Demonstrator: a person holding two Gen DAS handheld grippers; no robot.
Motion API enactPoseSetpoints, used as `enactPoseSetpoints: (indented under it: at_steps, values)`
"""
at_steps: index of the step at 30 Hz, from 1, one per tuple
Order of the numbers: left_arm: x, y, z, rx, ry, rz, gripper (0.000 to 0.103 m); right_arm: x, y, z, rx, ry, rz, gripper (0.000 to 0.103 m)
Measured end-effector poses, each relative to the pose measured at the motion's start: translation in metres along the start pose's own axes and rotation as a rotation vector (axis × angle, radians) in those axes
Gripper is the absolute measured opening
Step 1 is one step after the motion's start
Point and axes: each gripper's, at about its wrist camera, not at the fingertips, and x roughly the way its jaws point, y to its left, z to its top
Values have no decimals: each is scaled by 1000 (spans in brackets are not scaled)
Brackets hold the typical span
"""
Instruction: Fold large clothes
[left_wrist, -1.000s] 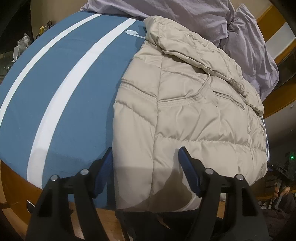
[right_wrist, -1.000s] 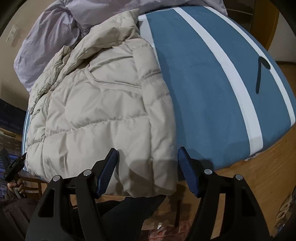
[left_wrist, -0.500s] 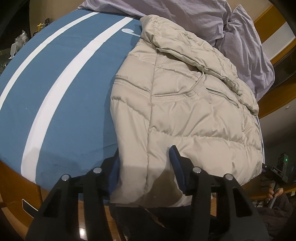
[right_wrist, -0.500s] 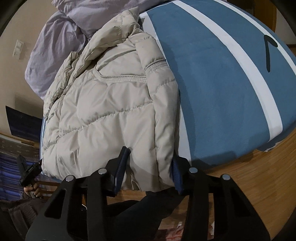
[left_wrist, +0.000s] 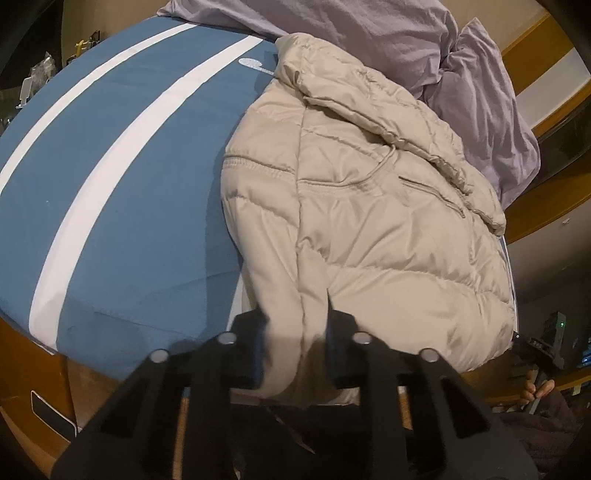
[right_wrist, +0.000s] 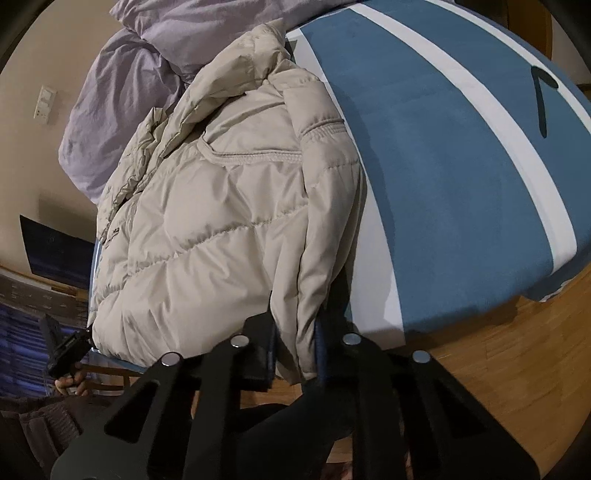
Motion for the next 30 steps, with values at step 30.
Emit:
enactPoseSetpoints:
  at_steps: [30]
  values:
    - [-59,-76,137,137,-276,19,11,-41,103,132,-207,-327,-38,10]
